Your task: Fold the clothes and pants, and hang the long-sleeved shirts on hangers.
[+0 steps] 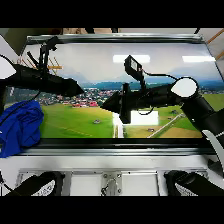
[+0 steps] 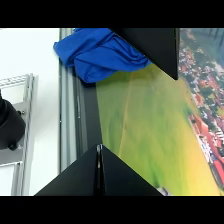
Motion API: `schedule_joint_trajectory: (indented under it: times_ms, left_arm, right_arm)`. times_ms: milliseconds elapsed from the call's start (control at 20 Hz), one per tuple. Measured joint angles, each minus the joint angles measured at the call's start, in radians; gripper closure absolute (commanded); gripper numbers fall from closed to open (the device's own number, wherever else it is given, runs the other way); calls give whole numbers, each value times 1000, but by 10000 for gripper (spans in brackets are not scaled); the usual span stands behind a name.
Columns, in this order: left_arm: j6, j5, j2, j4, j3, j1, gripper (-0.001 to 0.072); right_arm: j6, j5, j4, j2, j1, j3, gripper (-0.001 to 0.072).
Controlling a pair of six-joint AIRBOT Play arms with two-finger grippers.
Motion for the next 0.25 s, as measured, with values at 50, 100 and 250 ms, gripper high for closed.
schedule_joint_trajectory:
  times_ms: [50, 100, 250]
  left_arm:
    - [0, 0, 0, 0, -1, 0, 681]
    - [0, 0, 0, 0, -2, 0, 681]
    - [0, 0, 0, 0, -2, 0, 681]
  right_arm:
    - [0, 1, 0, 0, 1, 0, 692]
    - [0, 2, 0, -1, 2, 0, 693]
    - [0, 2, 0, -2, 3, 0, 693]
